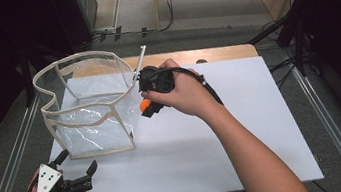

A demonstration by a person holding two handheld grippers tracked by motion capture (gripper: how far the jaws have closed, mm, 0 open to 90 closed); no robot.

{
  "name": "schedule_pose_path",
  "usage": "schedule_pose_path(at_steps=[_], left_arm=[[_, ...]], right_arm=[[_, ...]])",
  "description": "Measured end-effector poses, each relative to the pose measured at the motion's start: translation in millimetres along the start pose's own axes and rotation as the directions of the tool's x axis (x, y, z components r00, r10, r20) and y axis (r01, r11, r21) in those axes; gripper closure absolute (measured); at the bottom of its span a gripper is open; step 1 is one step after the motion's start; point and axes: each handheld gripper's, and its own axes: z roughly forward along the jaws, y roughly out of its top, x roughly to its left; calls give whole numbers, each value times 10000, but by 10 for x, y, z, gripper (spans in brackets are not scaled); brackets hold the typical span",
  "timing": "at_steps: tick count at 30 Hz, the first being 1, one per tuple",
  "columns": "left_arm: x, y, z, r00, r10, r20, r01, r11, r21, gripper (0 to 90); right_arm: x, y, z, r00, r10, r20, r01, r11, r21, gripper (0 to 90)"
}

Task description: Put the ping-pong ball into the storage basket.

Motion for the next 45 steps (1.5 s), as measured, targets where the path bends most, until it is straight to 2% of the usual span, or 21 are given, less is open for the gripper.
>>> schedule_pose_path(at_steps=[21, 45], left_arm=[[2, 0, 0, 10000, -6, 25, 6, 10000, -19, 0], [2, -1, 0, 10000, -12, 34, 12, 10000, -32, 0]], right_arm=[[-37, 195, -102, 9999, -160, -24, 160, 9999, -63, 478], [-62, 331, -251, 9997, -232, 79, 233, 9997, -118, 478]])
